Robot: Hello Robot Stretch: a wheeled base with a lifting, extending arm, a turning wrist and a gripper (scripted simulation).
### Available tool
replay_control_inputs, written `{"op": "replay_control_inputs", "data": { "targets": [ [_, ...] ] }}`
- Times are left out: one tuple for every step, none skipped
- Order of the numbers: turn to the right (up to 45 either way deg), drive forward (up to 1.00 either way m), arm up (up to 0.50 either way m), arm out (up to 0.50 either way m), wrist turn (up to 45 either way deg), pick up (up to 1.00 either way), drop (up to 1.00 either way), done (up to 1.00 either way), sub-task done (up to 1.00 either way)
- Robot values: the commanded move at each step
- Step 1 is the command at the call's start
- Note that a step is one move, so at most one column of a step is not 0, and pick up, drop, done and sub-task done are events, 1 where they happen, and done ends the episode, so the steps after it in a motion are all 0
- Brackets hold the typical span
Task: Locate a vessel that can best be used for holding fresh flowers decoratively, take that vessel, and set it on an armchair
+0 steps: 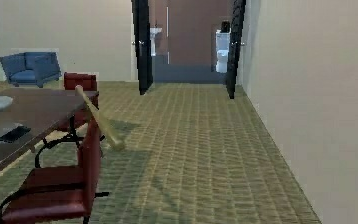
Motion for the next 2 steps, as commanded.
{"op": "replay_control_inputs", "data": {
  "targets": [
    [0.0,1.00,0.00,0.00,0.0,0.00,0.00,0.00,0.00],
    [-30.0,0.00,0.00,0.00,0.0,0.00,0.00,0.00,0.00]
  ]
}}
